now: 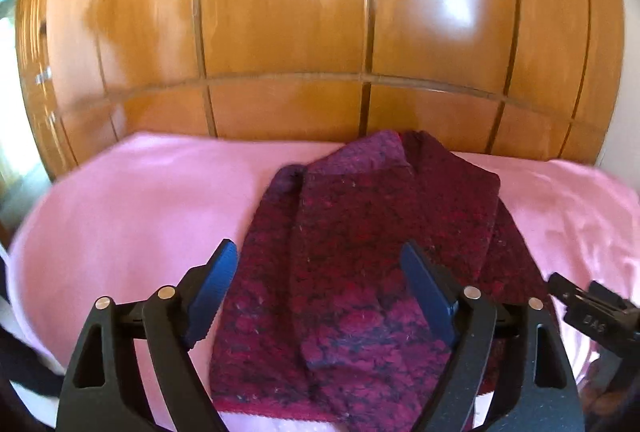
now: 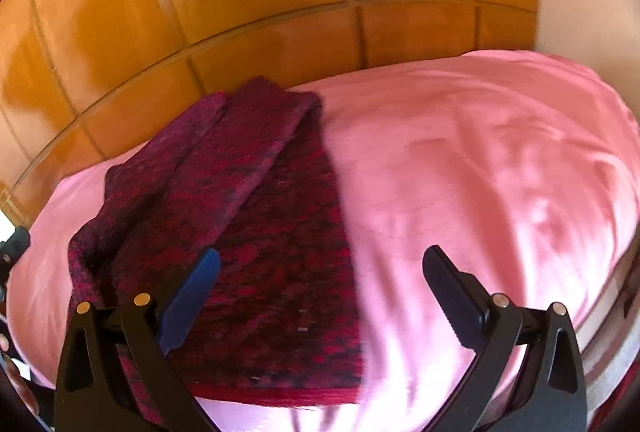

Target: Fold small clothes

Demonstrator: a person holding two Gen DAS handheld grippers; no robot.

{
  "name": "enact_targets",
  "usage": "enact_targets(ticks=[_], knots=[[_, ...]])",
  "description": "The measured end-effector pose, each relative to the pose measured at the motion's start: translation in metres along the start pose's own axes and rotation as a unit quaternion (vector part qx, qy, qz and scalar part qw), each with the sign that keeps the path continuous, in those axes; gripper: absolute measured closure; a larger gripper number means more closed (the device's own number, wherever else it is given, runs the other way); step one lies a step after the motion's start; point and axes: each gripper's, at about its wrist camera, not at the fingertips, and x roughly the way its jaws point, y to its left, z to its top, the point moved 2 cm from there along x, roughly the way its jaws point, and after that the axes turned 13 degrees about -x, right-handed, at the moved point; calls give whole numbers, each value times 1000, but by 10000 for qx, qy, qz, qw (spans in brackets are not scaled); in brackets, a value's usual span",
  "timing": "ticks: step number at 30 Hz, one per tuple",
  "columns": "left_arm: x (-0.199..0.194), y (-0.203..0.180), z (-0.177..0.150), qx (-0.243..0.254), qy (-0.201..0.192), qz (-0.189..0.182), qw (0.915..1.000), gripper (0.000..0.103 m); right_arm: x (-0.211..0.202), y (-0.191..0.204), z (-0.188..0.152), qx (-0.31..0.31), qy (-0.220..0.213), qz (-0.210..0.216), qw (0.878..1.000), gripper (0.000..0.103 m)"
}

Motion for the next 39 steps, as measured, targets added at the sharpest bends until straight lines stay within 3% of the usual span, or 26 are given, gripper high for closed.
enact_targets(ticks=[2, 5, 7, 8, 9, 12, 15, 16, 19, 20, 21, 22, 25, 27, 30, 34, 39], knots=[[5, -5, -8, 25, 198, -150, 9997, 20, 1, 3, 4, 18, -43, 193, 9998, 6], [12, -28, -23, 273, 410, -450, 9978, 20, 7, 2, 7, 68, -13, 385, 9992, 20], [23, -44, -34, 503, 553, -464, 9961, 21, 13, 2, 10, 93, 59, 587, 9982, 29], [32, -49, -38, 589, 650, -428, 9952, 42, 15, 2, 12, 114, 75, 675, 9976, 31], [42, -51, -41, 647, 788, -411, 9939, 56, 20, 4, 16, 106, 84, 789, 9968, 35], [62, -39, -44, 457, 1125, -485, 9914, 82, 35, 16, 20, 159, 285, 1397, 9897, 43], [48, -15, -32, 242, 1014, -747, 9917, 85, 56, 43, 22, 37, 584, 1990, 9783, 44], [40, -4, -23, 171, 940, -880, 9915, 86, 70, 56, 19, 46, 868, 2270, 9700, 44], [25, 22, -2, 9, 754, -935, 9928, 87, 90, 83, 14, -24, 1186, 2568, 9592, 44], [23, 32, 6, -59, 698, -956, 9930, 87, 94, 92, 14, -140, 1199, 2539, 9597, 46], [20, 42, 14, -136, 635, -910, 9937, 87, 96, 103, 14, -331, 1203, 2479, 9607, 56], [19, 55, 24, -215, 575, -844, 9945, 88, 96, 108, 16, -437, 1160, 2452, 9615, 72], [22, 91, 51, -380, 367, -521, 9972, 88, 73, 111, 32, -804, 666, 2202, 9699, 88], [27, 108, 68, -450, 214, -294, 9983, 89, 52, 100, 47, -1032, 241, 1889, 9763, 90], [48, 135, 98, -612, 102, 78, 9980, 89, 36, 68, 71, -865, -86, 1731, 9811, 91], [83, 165, 132, -753, 71, 595, 9954, 89, 17, -2, 107, -136, -471, 1520, 9872, 91], [129, 193, 163, -830, 175, 1186, 9893, 89, 34, -89, 139, 877, -599, 1112, 9881, 91]])
